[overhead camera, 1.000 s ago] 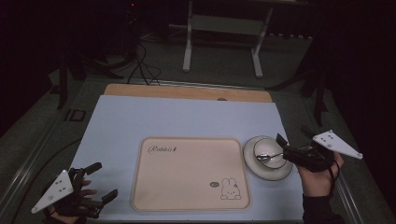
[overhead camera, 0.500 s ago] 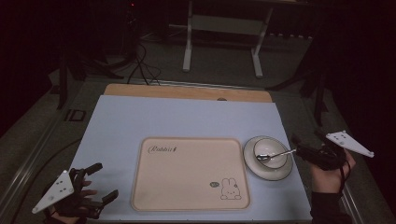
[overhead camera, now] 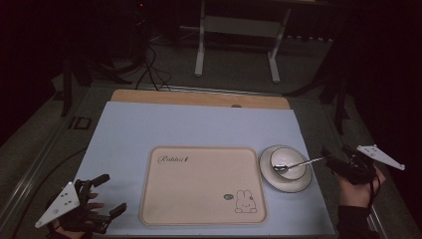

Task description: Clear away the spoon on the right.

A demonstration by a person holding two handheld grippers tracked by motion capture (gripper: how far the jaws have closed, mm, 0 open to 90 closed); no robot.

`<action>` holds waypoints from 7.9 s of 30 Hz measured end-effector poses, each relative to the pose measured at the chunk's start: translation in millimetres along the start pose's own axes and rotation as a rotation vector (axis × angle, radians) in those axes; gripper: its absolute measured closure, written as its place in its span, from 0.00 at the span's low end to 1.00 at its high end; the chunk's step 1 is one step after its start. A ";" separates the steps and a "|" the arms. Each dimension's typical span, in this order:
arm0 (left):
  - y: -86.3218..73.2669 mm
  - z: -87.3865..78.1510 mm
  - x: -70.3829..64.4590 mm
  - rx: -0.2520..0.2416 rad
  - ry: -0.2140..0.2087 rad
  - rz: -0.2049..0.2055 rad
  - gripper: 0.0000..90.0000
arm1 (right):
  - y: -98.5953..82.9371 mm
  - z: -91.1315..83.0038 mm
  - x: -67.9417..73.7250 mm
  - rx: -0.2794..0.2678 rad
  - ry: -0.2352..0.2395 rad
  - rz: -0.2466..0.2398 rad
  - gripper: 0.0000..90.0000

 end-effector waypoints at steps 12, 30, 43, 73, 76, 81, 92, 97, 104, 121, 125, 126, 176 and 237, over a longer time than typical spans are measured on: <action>-0.5 1.4 -0.4 0.007 0.002 0.005 0.00 | -24.0 19.1 -7.1 0.052 0.027 0.060 0.23; -1.3 3.1 -3.1 0.018 0.002 0.023 0.00 | -40.0 36.8 -12.1 0.114 0.093 0.139 0.39; -1.5 2.8 -2.7 0.019 0.004 0.024 0.00 | -35.3 39.0 -12.9 0.097 0.197 0.192 0.75; -0.6 0.7 -3.5 0.012 0.000 0.028 0.00 | -0.2 17.6 20.5 0.064 0.311 0.073 0.99; -0.2 0.0 -3.5 0.008 0.002 0.027 0.00 | 3.1 16.7 23.4 0.068 0.308 0.054 0.99; -0.3 0.3 -3.5 0.009 0.001 0.026 0.00 | 10.6 12.0 25.9 0.062 0.303 0.027 0.99; -0.5 0.8 -3.9 0.010 -0.002 0.027 0.00 | 26.7 -0.5 28.4 0.057 0.295 -0.032 0.99; -0.4 0.6 -4.2 0.011 -0.001 0.028 0.00 | 33.2 -4.9 30.0 0.048 0.297 -0.054 0.99; -0.5 1.0 -4.4 0.013 -0.004 0.030 0.00 | 45.7 -13.8 35.3 0.049 0.299 -0.109 0.99; 0.1 0.6 -4.9 0.008 -0.006 0.033 0.00 | 68.0 -25.2 53.3 0.043 0.331 -0.199 0.99; 0.2 0.5 -5.4 0.008 -0.008 0.035 0.00 | 70.9 -25.0 60.6 0.047 0.347 -0.226 0.99; 0.4 0.2 -5.5 0.006 -0.008 0.035 0.00 | 71.5 -25.2 62.8 0.047 0.353 -0.233 0.99; 1.3 -1.5 -7.5 -0.003 -0.024 0.036 0.00 | 79.3 -16.6 165.8 0.110 0.644 -0.562 0.99; 1.4 -0.4 -11.3 -0.008 -0.042 0.059 0.00 | -23.1 8.0 286.7 0.351 1.050 -0.828 0.99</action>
Point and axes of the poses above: each handheld gripper's, and its own axes: z roughly forward along the jaws, y roughly out of its top, x roughly to its left, the point moved 8 cm from there along z, roughly forward along the jaws, and after that the axes turned 11 degrees about x, right-handed, at the moved point
